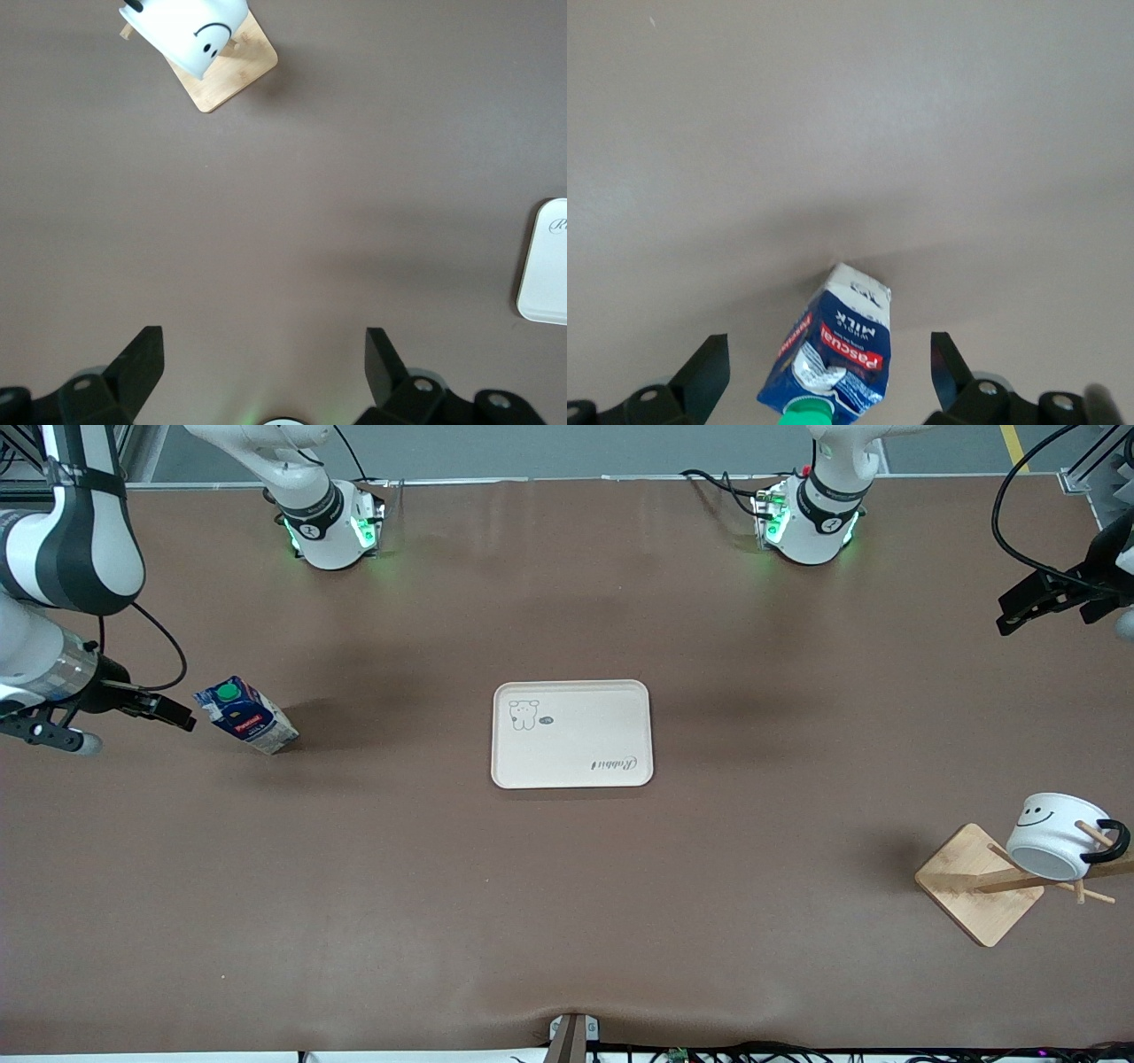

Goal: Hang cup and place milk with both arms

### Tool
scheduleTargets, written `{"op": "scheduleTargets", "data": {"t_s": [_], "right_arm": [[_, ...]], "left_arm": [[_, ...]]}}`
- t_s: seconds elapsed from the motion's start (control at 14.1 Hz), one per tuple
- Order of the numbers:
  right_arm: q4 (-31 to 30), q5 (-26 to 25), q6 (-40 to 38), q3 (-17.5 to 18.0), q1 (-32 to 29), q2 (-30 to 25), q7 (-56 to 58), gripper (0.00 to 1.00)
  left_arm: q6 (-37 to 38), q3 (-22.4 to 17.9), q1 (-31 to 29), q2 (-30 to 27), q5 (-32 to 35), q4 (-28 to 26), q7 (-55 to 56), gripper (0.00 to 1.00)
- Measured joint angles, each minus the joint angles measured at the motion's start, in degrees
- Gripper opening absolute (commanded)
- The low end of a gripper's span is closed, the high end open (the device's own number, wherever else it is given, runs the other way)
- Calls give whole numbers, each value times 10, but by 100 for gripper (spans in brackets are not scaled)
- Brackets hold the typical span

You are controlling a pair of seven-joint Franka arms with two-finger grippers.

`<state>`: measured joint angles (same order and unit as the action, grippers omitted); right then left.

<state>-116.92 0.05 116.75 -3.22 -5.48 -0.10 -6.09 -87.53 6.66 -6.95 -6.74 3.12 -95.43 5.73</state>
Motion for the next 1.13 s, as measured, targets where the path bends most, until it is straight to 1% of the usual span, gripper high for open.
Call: {"op": "scheduleTargets", "data": {"t_s": [0.21, 0.42, 0.64, 0.92, 0.99, 1.13], "right_arm": [[52, 0, -48, 0, 17, 2, -1, 100], [108, 0, -65, -3, 17, 6, -1, 100], [115, 9, -80, -10, 12, 1, -1, 100], [124, 12, -114, -9, 12, -45, 1, 100], [142, 12, -127, -7, 12, -56, 2, 100], [188, 12, -184, -6, 12, -64, 2, 100]], "left_arm": [[0, 0, -7, 0, 0, 0, 0, 100], [0, 0, -8, 0, 0, 0, 0, 100], [0, 2, -7, -2, -1, 0, -1, 100], [0, 5, -6, -4, -26, 0, -1, 100], [0, 5, -6, -4, -28, 0, -1, 100], [0, 5, -6, -4, -28, 1, -2, 100]]}}
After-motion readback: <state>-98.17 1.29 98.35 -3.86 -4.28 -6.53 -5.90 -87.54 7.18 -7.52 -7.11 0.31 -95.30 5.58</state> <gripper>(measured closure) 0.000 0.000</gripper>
